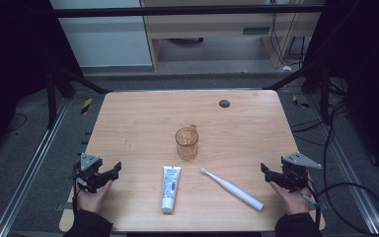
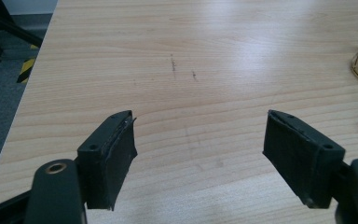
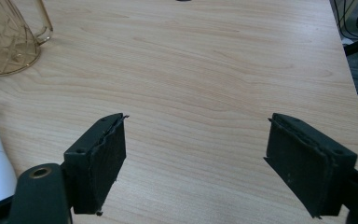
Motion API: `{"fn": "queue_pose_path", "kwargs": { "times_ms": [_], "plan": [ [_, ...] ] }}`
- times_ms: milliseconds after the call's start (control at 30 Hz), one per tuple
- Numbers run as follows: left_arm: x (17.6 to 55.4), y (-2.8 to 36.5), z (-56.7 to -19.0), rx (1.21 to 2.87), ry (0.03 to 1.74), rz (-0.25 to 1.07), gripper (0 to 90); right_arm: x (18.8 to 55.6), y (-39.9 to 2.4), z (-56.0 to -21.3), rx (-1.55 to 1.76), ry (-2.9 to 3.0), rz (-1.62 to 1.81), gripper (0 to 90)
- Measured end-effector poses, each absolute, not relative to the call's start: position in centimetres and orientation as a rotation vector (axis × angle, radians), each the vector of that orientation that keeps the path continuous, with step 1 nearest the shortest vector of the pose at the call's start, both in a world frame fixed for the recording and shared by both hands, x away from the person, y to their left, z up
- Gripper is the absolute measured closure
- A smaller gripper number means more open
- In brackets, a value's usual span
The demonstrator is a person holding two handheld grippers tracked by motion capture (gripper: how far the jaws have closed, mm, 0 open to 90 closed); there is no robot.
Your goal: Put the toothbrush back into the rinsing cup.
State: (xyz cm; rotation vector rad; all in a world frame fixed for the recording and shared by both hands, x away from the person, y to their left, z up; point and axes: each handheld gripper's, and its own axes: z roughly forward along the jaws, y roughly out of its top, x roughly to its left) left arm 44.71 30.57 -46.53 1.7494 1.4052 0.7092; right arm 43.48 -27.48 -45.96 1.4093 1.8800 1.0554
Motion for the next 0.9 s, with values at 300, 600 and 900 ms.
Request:
{"fn": "queue_pose_path", "kwargs": {
  "times_ms": [300, 600, 900],
  "plan": [
    [44.5, 30.2, -46.6, 1.797, 1.373, 0.695, 24.7, 43.1, -26.6, -45.2, 1.354, 1.941, 1.049, 24.0],
    [44.7, 29.9, -46.7, 1.828, 1.367, 0.701, 24.9, 42.9, -24.6, -43.9, 1.314, 2.072, 1.024, 26.7],
    [44.9, 29.7, -46.9, 1.854, 1.373, 0.699, 24.8, 43.1, -22.4, -42.8, 1.259, 2.181, 1.011, 28.6]
  ]
}}
